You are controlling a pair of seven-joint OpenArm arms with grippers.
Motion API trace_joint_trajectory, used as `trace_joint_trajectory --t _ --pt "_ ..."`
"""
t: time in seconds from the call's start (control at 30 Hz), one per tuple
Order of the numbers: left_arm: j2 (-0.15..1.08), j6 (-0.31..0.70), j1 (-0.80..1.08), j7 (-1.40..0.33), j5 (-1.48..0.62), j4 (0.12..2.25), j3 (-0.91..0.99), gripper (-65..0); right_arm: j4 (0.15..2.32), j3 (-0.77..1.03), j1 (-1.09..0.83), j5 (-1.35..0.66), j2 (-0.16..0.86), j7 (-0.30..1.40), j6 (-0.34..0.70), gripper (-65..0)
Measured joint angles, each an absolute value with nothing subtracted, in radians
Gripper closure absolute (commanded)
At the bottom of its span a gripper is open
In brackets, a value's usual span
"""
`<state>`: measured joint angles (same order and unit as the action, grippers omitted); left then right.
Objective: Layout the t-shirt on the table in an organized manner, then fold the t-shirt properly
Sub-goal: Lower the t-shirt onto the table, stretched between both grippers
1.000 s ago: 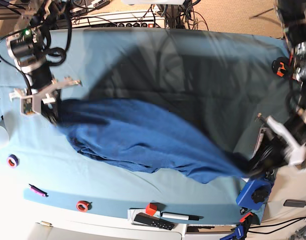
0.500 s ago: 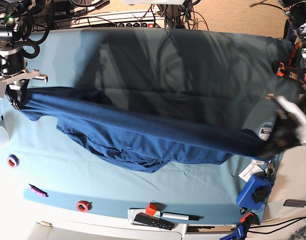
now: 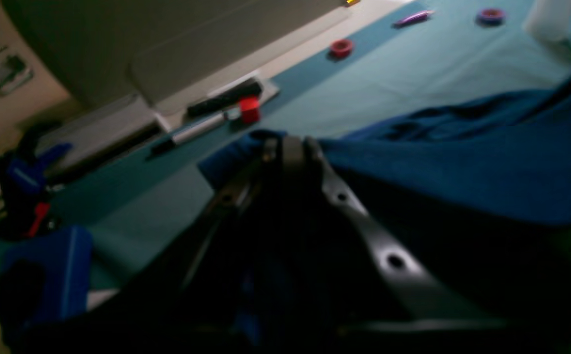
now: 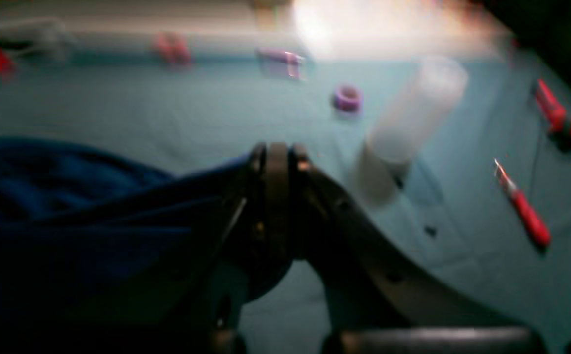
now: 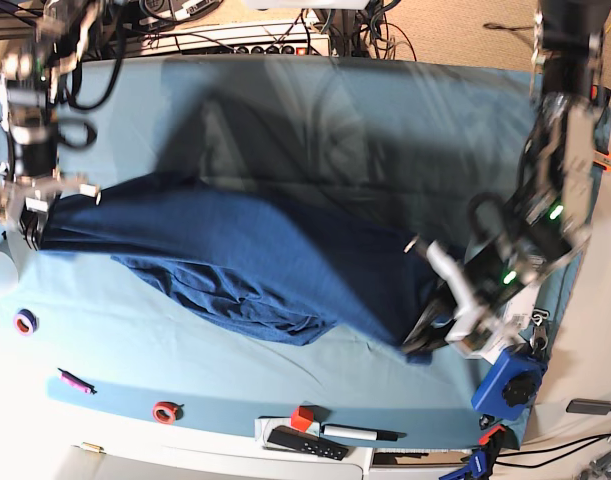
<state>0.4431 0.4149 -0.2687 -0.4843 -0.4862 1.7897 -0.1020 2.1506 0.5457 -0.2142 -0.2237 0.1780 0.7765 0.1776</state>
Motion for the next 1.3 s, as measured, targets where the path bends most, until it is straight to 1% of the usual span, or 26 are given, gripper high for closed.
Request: trace_joint_trajectory --t 0.1,0.2,0.37,0.47,0.57,0.6,0.67,0.7,0.73,0.8,0.87,0.9,1.0,1.1,1.17,1.3 --pt "0.406 0.419 -0.352 -0.418 -0.451 1.628 -0.163 0.0 2.018 0.547 -0.134 -0.184 0.181 0.733 0.161 0.0" --pt "0.369 0.410 -0.452 -0.373 -0.415 1.449 -0.208 0.0 1.887 0.546 -0.045 -0.186 0.192 0.701 0.168 0.0" --pt "0.319 0.413 -0.607 -0.316 -0.391 1.193 -0.258 0.0 1.691 0.548 0.076 -0.186 0.218 0.698 0.168 0.0" --pt "0.292 0.412 -0.664 -0.299 -0.392 1.092 -0.260 0.0 1.623 0.547 0.140 -0.184 0.219 0.690 0.162 0.0" --pt "0.283 0.411 -0.691 -0.298 -0.393 1.045 -0.260 0.0 1.575 0.535 0.175 -0.185 0.225 0.688 0.167 0.0" --pt "0.282 0.411 -0.691 -0.297 -0.389 1.043 -0.260 -4.7 1.566 0.530 0.180 -0.184 0.228 0.688 0.168 0.0" --pt "0.282 0.418 -0.690 -0.298 -0.374 1.042 -0.260 -23.6 1.563 0.511 0.183 -0.181 0.229 0.688 0.163 0.0" --pt "0.282 0.419 -0.690 -0.297 -0.371 1.042 -0.260 -28.0 1.563 0.498 0.183 -0.182 0.230 0.687 0.160 0.0" --pt "0.280 0.416 -0.690 -0.297 -0.368 1.042 -0.260 -28.7 1.563 0.486 0.184 -0.183 0.230 0.688 0.161 0.0" --pt "0.281 0.384 -0.691 -0.314 -0.367 1.042 -0.260 -28.6 1.563 0.459 0.185 -0.183 0.229 0.688 0.161 0.0" --pt "0.292 0.390 -0.690 -0.333 -0.370 1.042 -0.260 -28.6 1.563 0.441 0.186 -0.182 0.229 0.688 0.167 0.0" --pt "0.301 0.416 -0.691 -0.347 -0.370 1.042 -0.260 -28.6 1.563 0.435 0.185 -0.181 0.229 0.688 0.167 0.0" --pt "0.342 0.535 -0.691 -0.404 -0.428 1.042 -0.260 -27.6 1.563 0.430 0.186 -0.181 0.229 0.688 0.164 0.0" --pt "0.390 0.710 -0.684 -0.471 -0.479 1.042 -0.260 -25.2 1.563 0.431 0.186 -0.181 0.229 0.688 0.165 0.0" --pt "0.416 0.701 -0.669 -0.505 -0.485 1.044 -0.263 -25.1 1.563 0.431 0.186 -0.181 0.229 0.691 0.165 0.0" --pt "0.480 0.694 -0.640 -0.517 -0.417 1.045 -0.324 -25.1 1.563 0.431 0.186 -0.181 0.230 0.694 0.165 0.0"
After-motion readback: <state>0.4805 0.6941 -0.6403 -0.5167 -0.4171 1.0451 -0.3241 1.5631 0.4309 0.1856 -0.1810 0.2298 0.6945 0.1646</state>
